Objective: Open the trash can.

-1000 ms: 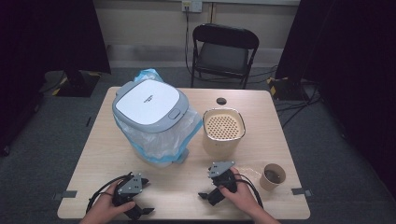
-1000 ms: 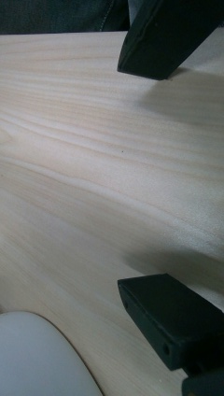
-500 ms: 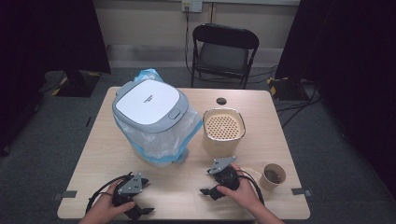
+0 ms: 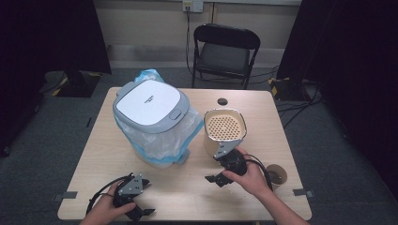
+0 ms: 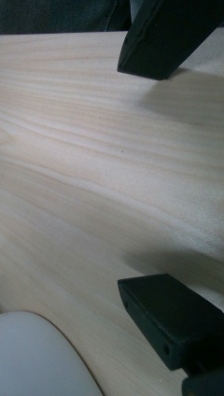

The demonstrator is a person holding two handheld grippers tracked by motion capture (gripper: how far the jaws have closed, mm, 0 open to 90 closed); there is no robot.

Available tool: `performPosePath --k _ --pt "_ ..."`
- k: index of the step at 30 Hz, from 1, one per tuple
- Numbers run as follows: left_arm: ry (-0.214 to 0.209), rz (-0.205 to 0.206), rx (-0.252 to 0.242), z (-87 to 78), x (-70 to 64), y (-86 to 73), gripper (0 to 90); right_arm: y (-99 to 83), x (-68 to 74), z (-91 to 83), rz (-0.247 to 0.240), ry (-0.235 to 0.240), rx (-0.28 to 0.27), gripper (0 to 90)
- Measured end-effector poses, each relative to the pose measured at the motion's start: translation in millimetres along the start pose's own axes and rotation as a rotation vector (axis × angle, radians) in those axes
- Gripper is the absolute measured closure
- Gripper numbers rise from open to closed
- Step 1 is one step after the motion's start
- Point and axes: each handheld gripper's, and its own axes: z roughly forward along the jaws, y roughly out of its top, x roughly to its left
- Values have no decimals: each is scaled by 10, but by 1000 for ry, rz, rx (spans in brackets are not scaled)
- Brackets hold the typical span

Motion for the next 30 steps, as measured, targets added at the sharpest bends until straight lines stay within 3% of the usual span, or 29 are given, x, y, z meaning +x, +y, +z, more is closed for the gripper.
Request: performPosePath --k 12,19,30 --pt "1 0 0 0 -1 0 0 434 6 -340 -47 -22 7 169" --pt "0 -1 0 0 0 0 0 574 -64 -488 -38 -22 -12 168" --pt "2 3 0 -1 1 1 0 824 -154 -718 -48 -70 -30 167"
